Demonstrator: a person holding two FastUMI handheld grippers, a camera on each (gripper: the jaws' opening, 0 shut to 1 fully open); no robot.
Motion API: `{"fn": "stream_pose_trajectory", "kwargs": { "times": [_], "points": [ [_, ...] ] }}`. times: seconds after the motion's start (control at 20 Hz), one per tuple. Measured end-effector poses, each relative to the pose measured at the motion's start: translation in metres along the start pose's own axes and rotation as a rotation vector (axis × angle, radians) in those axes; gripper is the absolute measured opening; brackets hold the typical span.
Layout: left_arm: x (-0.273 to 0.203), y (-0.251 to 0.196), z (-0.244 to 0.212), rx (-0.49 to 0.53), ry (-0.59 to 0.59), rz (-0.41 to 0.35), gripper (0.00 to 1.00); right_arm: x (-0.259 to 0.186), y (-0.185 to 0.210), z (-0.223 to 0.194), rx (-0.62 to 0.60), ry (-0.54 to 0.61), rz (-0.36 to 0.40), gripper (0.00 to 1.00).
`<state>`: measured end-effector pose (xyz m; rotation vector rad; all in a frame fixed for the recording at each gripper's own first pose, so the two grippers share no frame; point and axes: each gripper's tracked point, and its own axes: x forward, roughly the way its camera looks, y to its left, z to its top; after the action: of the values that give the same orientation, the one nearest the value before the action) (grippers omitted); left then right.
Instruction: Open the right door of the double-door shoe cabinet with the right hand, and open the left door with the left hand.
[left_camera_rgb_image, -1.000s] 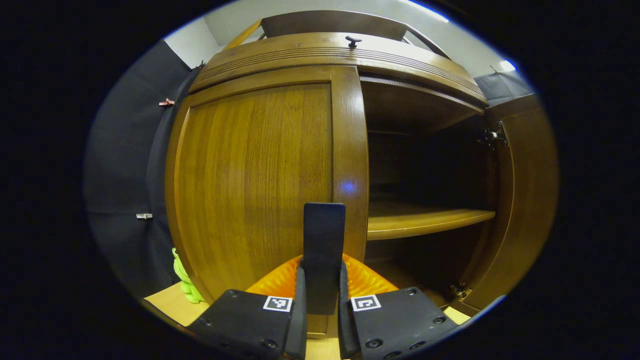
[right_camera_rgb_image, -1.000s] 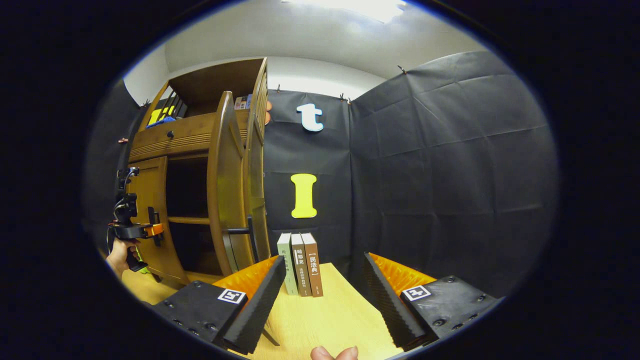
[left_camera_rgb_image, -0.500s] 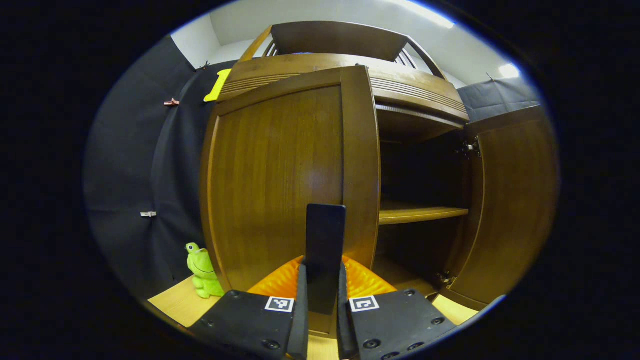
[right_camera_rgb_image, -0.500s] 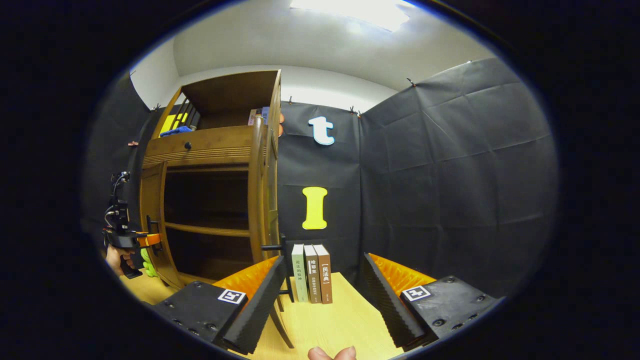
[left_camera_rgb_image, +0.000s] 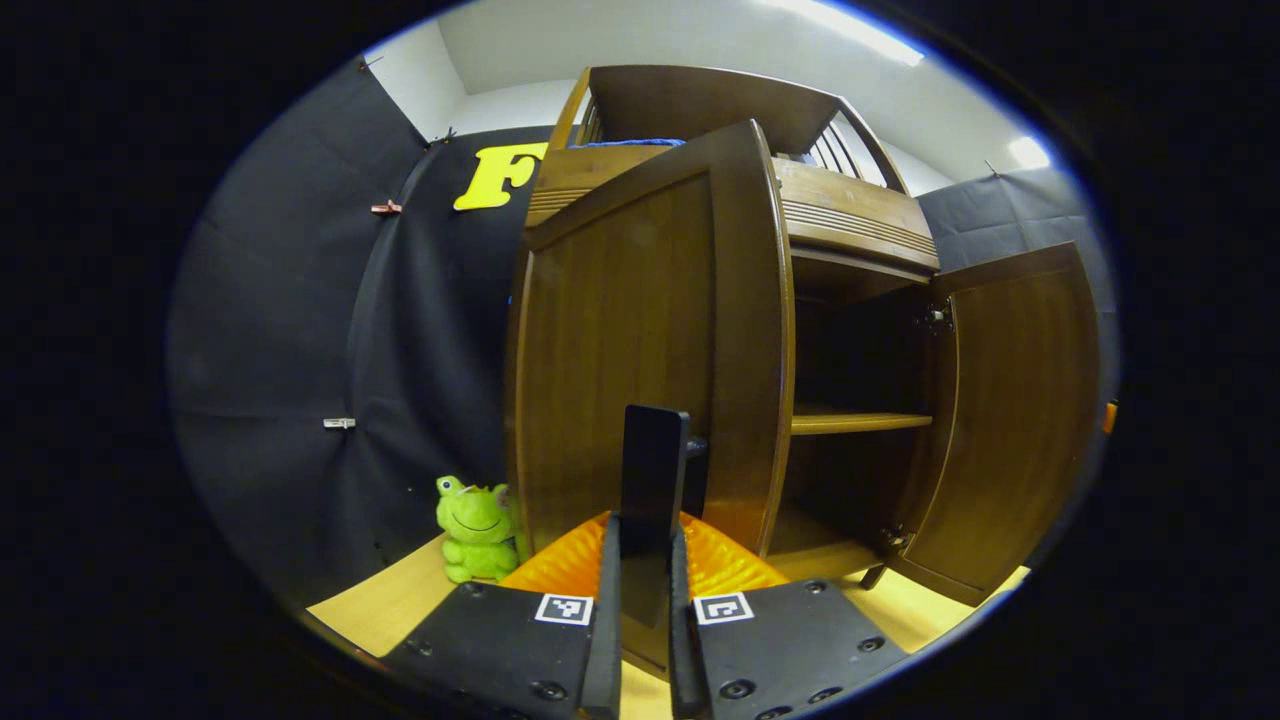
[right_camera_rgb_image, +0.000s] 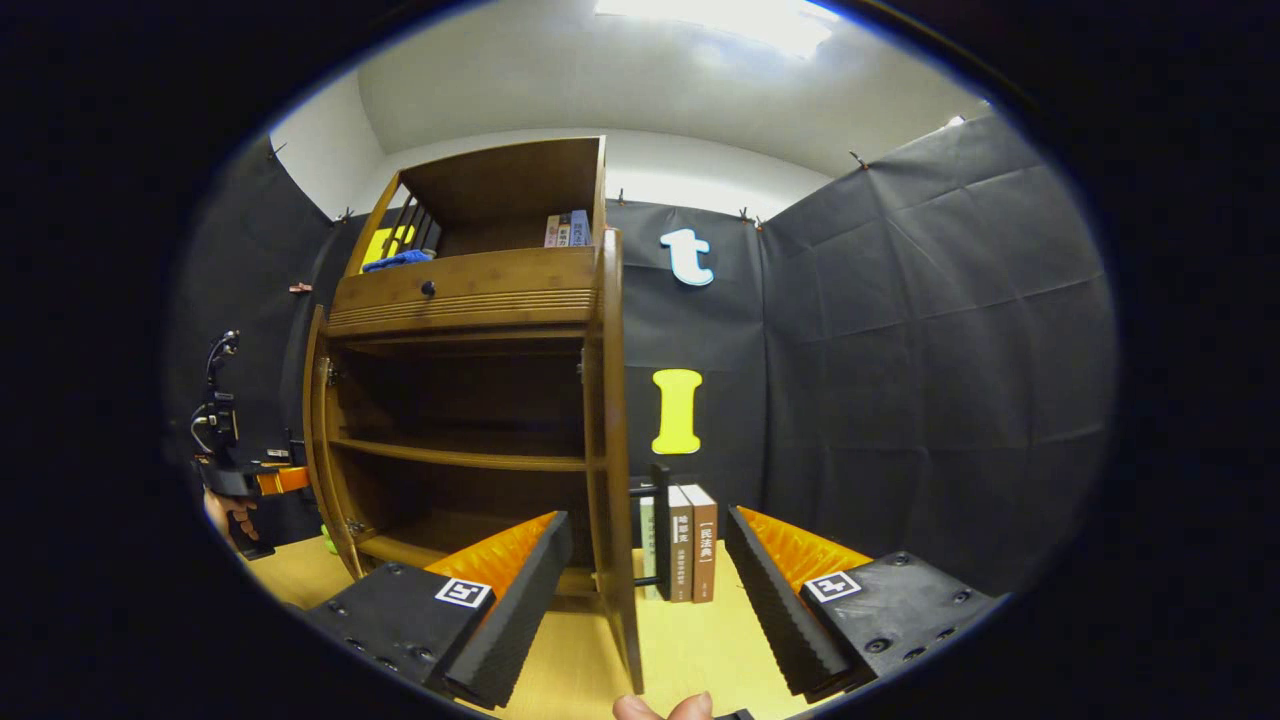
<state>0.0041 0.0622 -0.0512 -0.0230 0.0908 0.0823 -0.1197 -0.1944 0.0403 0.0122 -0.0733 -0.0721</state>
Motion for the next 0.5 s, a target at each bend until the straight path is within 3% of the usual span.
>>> {"fn": "stream_pose_trajectory", "kwargs": {
  "times": [0.5],
  "points": [
    [-0.034,0.076,0.002,0.032,-0.008,0.083,0.14,0.004,0.056,-0.009,-0.005,0.027,0.069,0.98]
  ]
}}
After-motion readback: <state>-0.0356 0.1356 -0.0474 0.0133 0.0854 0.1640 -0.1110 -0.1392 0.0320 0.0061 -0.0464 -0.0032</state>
